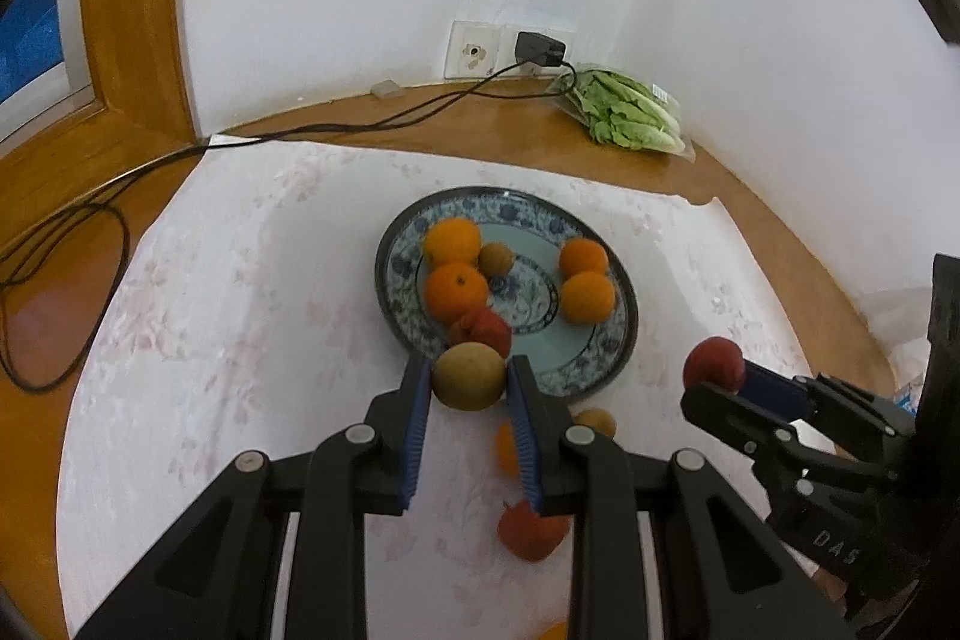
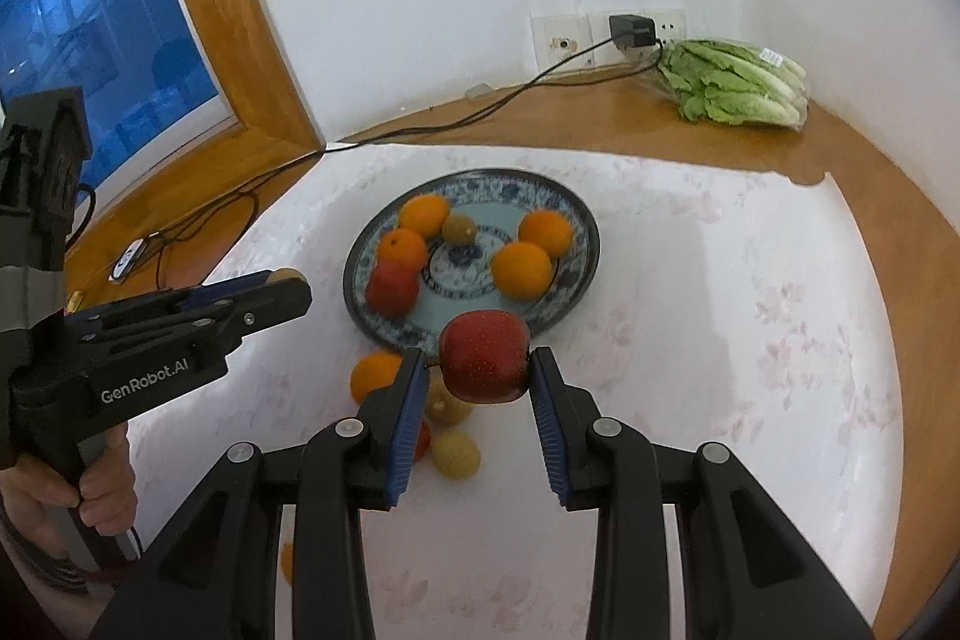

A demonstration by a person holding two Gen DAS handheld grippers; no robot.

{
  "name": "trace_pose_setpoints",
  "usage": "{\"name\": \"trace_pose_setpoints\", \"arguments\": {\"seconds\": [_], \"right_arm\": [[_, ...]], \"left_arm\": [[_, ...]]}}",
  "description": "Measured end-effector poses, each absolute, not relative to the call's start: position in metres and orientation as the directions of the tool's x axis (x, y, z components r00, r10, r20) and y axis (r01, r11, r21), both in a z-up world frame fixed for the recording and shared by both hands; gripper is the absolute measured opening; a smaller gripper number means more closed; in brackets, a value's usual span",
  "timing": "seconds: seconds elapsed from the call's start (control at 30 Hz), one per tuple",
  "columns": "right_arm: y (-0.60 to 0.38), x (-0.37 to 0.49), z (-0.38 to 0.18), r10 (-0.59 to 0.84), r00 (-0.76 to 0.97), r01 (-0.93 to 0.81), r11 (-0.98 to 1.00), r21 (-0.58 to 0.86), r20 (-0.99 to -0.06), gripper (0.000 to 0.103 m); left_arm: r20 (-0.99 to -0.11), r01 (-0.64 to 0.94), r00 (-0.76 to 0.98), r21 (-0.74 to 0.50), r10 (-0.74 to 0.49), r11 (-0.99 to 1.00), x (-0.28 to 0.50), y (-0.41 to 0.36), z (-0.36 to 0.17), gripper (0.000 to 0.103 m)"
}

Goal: Organize fruits
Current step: 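Carry the apple in the right tool over the plate while the left tool carries its fruit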

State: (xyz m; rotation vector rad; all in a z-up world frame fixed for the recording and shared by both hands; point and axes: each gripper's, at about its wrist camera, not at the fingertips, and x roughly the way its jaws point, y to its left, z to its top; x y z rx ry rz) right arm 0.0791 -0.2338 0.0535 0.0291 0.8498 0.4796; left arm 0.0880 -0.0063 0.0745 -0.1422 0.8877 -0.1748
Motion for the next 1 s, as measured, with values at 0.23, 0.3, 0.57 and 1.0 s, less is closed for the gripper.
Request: {"name": "trace_pose_setpoints", "arguments": {"seconds": [0.23, 0.3, 0.57, 1.0], "right_arm": [[-0.226, 0.1, 0.054, 0.412, 0.566, -0.407, 0.893, 0.192, -0.714, 0.036], [-0.224, 0.105, 0.053, 0.414, 0.567, -0.406, 0.893, 0.195, -0.713, 0.036], [-0.218, 0.132, 0.047, 0.406, 0.57, -0.4, 0.897, 0.191, -0.714, 0.036], [-0.207, 0.168, 0.032, 0.393, 0.564, -0.4, 0.899, 0.176, -0.726, 0.036]], "left_arm": [[-0.756, 0.095, 0.618, -0.199, -0.214, 0.975, 0.109, -0.015, 0.073, 0.027], [-0.76, 0.097, 0.614, -0.196, -0.214, 0.976, 0.115, -0.017, 0.07, 0.027], [-0.767, 0.09, 0.603, -0.209, -0.22, 0.974, 0.135, -0.019, 0.058, 0.027], [-0.77, 0.085, 0.594, -0.227, -0.232, 0.97, 0.154, -0.017, 0.042, 0.027]]}}
